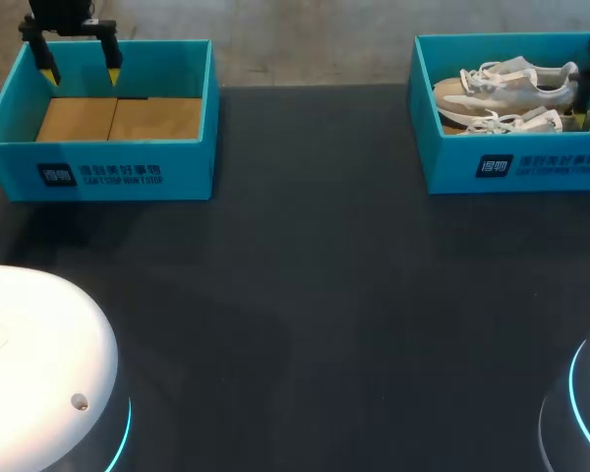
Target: Take the shoe out of the shoebox, open the shoe tongue, remove and reinsert the insole, then place the shoe into the shoebox
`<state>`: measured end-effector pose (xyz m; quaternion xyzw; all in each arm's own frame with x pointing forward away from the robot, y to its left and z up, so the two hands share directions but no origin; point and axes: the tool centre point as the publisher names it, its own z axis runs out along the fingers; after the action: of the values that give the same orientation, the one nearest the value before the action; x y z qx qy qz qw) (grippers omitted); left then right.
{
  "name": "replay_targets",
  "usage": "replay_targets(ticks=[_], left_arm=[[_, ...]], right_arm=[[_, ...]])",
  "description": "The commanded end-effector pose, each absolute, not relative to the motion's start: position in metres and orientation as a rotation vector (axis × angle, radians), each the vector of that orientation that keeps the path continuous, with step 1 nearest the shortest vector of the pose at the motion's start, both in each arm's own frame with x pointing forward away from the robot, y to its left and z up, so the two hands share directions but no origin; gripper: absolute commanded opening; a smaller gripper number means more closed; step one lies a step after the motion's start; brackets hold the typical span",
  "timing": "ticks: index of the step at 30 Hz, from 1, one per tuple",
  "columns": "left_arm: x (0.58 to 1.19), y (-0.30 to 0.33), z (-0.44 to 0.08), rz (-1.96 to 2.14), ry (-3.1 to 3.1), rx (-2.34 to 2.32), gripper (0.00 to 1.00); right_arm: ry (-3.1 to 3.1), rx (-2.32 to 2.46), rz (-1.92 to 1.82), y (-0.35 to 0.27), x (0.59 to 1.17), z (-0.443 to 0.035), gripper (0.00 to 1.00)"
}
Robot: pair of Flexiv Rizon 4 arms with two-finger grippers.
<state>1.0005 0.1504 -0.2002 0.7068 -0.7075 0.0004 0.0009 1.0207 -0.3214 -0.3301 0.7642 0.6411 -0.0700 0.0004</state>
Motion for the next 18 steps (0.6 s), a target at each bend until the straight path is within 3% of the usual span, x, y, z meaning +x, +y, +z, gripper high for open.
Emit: replay_targets(ticks=[1, 18], left_arm=[[1.0, 0.15, -0.2, 0.001, -2.221, 2.22, 1.0], [1.0, 0.15, -0.2, 0.001, -2.221, 2.22, 1.0]], right_arm=[[2.028, 2.397, -0.22, -0.324, 1.025, -0.333, 0.67], [2.063, 2.416, -0.239, -0.324, 1.025, -0.358, 0.73]])
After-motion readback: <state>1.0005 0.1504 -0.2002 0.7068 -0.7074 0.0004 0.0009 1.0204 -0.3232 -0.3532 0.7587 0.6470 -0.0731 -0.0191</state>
